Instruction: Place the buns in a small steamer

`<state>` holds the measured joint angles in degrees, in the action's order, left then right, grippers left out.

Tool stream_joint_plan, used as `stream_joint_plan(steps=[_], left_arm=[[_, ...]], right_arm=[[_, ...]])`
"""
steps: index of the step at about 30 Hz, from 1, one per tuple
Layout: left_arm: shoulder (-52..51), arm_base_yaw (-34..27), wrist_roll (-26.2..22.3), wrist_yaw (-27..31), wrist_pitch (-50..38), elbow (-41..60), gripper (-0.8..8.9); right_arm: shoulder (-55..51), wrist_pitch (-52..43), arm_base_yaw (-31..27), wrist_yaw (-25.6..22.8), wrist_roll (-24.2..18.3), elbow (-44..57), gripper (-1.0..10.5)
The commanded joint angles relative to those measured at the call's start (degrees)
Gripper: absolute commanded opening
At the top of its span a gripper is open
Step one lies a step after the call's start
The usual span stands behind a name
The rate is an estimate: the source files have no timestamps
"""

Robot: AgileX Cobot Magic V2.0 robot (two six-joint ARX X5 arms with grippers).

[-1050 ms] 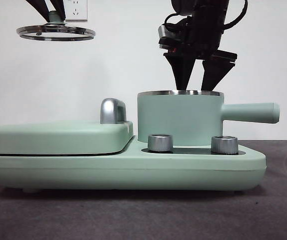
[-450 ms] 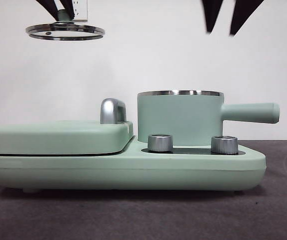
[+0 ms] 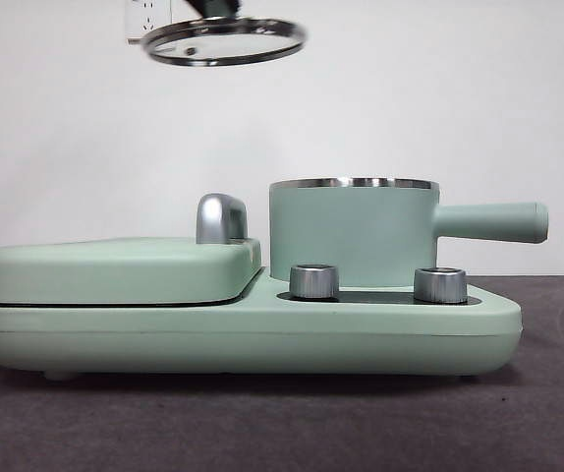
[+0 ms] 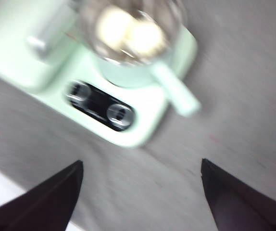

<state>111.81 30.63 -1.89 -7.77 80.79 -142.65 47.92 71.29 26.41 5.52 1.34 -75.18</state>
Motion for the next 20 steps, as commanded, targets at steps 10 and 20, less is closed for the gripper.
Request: stream_joint_plan(steps=[10,20], left_arm=[[4.42,10.95,0.39,-0.42,-0.83,-1.92,0.15],[11.69,11.87,-0.46,-0.42,-3.48,-1.92,0.15]], right_arm=[[-31.78,-3.34,0.33,9.49,5.53,17.0,4.8],[-32.79,-3.5,0.33,9.51,6.34,17.0,4.8]])
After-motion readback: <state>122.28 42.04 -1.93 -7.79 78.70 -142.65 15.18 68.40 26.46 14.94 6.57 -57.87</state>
